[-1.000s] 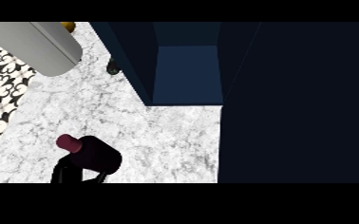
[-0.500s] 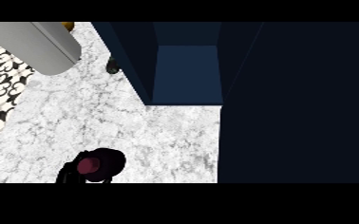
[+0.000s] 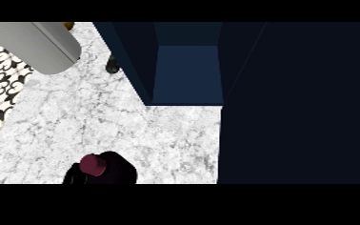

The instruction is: Pick up the wine, place it into the cabinet and close the cabinet

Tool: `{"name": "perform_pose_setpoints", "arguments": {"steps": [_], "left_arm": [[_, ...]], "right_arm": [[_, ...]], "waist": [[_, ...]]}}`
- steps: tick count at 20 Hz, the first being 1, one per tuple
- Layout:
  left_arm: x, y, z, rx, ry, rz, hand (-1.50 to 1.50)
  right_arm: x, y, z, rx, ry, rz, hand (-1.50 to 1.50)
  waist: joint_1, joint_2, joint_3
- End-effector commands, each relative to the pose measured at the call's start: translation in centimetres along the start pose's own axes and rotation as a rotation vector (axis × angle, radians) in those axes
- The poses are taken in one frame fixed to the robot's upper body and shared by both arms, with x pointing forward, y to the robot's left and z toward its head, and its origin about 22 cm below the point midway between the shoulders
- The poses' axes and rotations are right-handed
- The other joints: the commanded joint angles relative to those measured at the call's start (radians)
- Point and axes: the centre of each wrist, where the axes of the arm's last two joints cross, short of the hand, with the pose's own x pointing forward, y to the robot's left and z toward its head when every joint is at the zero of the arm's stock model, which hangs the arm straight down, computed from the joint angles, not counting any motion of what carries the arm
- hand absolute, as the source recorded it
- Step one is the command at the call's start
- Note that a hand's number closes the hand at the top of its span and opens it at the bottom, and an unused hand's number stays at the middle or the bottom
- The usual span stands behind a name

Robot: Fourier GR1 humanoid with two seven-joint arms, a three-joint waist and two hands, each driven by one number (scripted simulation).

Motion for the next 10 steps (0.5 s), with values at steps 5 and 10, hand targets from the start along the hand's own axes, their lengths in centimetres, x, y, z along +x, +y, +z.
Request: {"name": "perform_pose_setpoints", "arguments": {"steps": [5,10], "left_arm": [[5.4,-6.0,-4.0,-0.057,-0.045,0.057,1.50],[7.1,-7.9,-3.4,-0.061,-0.070,0.053,1.50]], "right_arm": [[-0.1,0.2,-1.4,-0.010,-0.010,-0.006,-1.50],[-1.0,-0.6,1.0,0.003,0.000,-0.006,-1.50]], "waist": [[-0.001,0.002,-0.002],[-0.006,0.001,-0.002]]}}
